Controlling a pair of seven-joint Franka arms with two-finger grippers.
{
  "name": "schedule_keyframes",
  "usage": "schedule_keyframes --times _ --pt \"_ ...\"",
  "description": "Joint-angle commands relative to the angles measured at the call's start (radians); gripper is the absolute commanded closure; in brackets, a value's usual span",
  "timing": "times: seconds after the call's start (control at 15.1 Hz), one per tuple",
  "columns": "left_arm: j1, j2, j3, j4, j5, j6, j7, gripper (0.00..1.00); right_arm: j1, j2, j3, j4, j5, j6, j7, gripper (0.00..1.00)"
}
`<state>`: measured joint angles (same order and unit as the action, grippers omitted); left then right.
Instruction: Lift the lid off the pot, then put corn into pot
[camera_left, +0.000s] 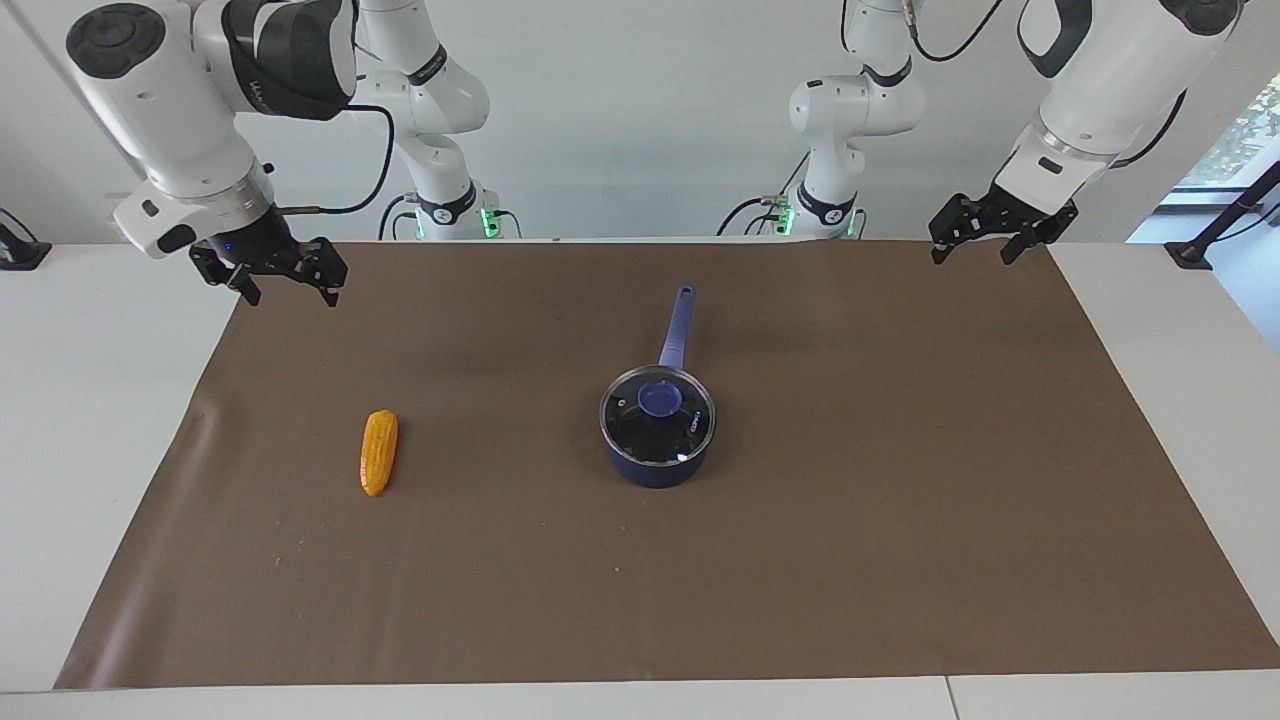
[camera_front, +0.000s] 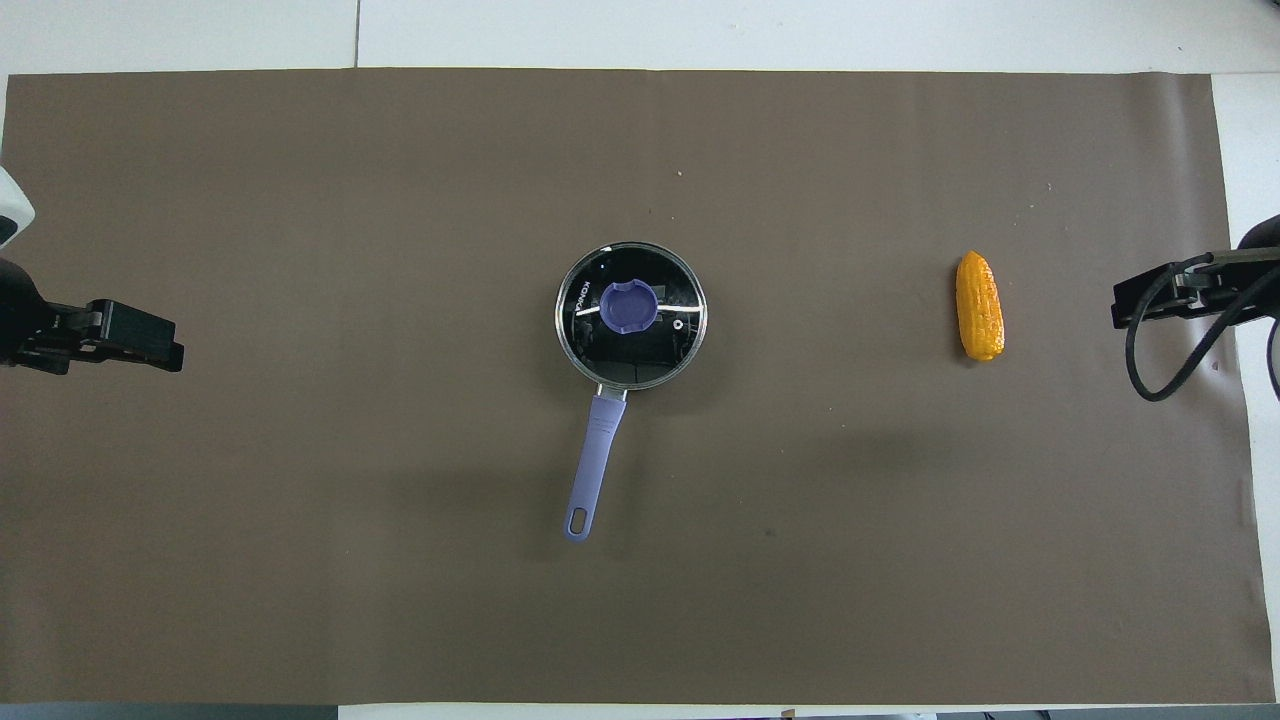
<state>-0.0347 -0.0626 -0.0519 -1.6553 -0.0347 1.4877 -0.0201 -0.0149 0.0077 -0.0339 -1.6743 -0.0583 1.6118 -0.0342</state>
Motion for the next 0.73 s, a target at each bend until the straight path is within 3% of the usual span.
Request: schedule_keyframes --times 0.0,0.4,0.66 --pt "-0.01 0.001 0.009 0.006 -0.014 -0.003 -0.015 0.0 -0.011 -0.014 0.005 -0.008 0.011 0.0 -0.035 0.0" --pt "-0.013 -0.008 0.004 -0.015 -0.014 0.008 -0.014 0.0 -0.005 -0.015 0.005 -0.011 0.011 -0.001 -0.024 0.0" --pt "-0.111 0.006 0.003 -0.011 -0.016 0.075 -0.145 0.0 -0.002 -0.021 0.006 -0.062 0.012 0.097 -0.021 0.0"
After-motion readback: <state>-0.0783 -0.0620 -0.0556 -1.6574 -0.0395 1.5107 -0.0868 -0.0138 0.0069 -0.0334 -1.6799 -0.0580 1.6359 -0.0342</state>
